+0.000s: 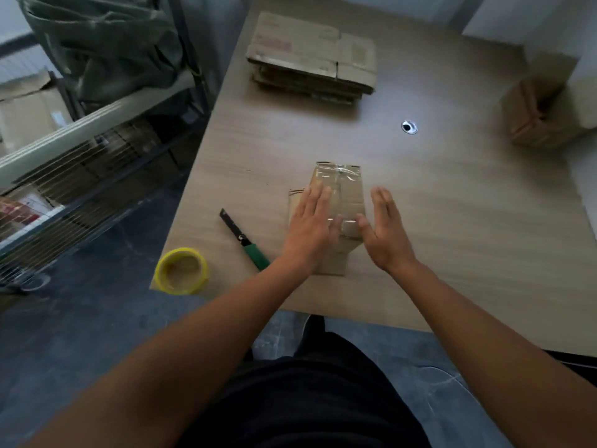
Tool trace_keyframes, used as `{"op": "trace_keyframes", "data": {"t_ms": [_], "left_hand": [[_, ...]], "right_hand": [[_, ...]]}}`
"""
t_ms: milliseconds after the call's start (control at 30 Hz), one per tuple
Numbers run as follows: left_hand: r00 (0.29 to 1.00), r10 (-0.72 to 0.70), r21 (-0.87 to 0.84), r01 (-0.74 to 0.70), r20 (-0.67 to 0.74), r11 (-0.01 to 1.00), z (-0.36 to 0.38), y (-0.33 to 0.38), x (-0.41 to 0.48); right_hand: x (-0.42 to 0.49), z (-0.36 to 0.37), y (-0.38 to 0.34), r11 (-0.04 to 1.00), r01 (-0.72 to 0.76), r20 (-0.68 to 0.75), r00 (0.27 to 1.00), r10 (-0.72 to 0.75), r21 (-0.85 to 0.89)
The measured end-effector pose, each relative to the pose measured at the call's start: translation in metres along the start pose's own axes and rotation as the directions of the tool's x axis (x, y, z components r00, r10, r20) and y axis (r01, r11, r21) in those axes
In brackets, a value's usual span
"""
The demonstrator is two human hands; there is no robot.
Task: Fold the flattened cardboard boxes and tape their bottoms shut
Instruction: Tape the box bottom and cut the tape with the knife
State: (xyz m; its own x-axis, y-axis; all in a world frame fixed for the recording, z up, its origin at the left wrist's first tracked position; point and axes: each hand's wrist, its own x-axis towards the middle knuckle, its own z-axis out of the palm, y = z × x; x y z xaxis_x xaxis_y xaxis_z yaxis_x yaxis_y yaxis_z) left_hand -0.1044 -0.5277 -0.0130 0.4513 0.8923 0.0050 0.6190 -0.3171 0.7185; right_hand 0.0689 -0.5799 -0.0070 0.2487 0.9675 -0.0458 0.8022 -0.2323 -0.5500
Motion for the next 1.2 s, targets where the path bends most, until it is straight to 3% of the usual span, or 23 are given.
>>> {"op": "trace_keyframes", "data": {"t_ms": [100,233,367,467,533,600,633,667,733,800,900,967,1100,1200], "left_hand": [[0.989,-0.146,-0.084,0.148,0.033,0.985,0.024,0.006,0.006],[0.952,-0.285,-0.312,0.305,0.108,0.900,0.036,-0.005,0.010],[0.930,-0.351,-0.535,0.354,0.112,0.767,0.042,-0.006,0.010],[0.853,-0.489,-0.630,0.482,0.180,0.609,0.035,0.002,0.018],[0.829,-0.559,-0.533,0.474,0.003,0.701,0.026,0.008,0.031],[0.886,-0.416,-0.301,0.347,-0.204,0.888,0.016,0.014,0.054],[0.927,-0.306,-0.184,0.269,-0.216,0.945,0.013,0.016,0.065],[0.957,-0.237,-0.100,0.222,-0.170,0.970,0.014,0.015,0.078],[0.962,-0.271,-0.070,0.268,-0.039,0.961,0.019,0.007,0.095],[0.926,-0.376,-0.176,0.376,0.032,0.910,0.025,0.000,0.099],[0.907,-0.415,-0.331,0.415,0.075,0.847,0.026,-0.003,0.096],[0.888,-0.443,-0.442,0.450,0.126,0.776,0.029,-0.008,0.098],[0.858,-0.474,-0.635,0.482,0.199,0.604,0.035,-0.021,0.103],[0.828,-0.508,-0.658,0.522,0.239,0.543,0.036,-0.028,0.105]], "right_hand": [[0.011,0.013,0.017,0.997,0.057,0.114,0.991,-0.063,0.057],[0.017,0.037,0.028,0.966,0.044,0.200,0.975,-0.097,0.257],[0.014,0.054,0.038,0.895,0.043,0.123,0.987,-0.108,0.443],[0.014,0.062,0.041,0.864,0.045,0.060,0.994,-0.087,0.502],[0.013,0.064,0.041,0.858,0.048,0.042,0.996,-0.081,0.511],[0.014,0.064,0.043,0.856,0.046,0.041,0.996,-0.078,0.515],[0.013,0.064,0.042,0.850,0.048,0.038,0.996,-0.080,0.525],[0.013,0.064,0.041,0.843,0.042,0.043,0.996,-0.077,0.537],[0.014,0.062,0.041,0.833,0.015,0.080,0.994,-0.072,0.554],[0.017,0.053,0.039,0.795,-0.056,0.132,0.991,-0.031,0.605],[0.047,0.030,0.026,0.660,-0.222,0.142,0.975,0.174,0.718],[0.078,0.022,0.015,0.683,-0.291,0.156,0.955,0.254,0.670],[0.111,0.037,0.008,0.778,-0.359,0.253,0.931,0.262,0.515],[0.111,0.045,0.018,0.619,-0.455,0.299,0.890,0.345,0.640]]}}
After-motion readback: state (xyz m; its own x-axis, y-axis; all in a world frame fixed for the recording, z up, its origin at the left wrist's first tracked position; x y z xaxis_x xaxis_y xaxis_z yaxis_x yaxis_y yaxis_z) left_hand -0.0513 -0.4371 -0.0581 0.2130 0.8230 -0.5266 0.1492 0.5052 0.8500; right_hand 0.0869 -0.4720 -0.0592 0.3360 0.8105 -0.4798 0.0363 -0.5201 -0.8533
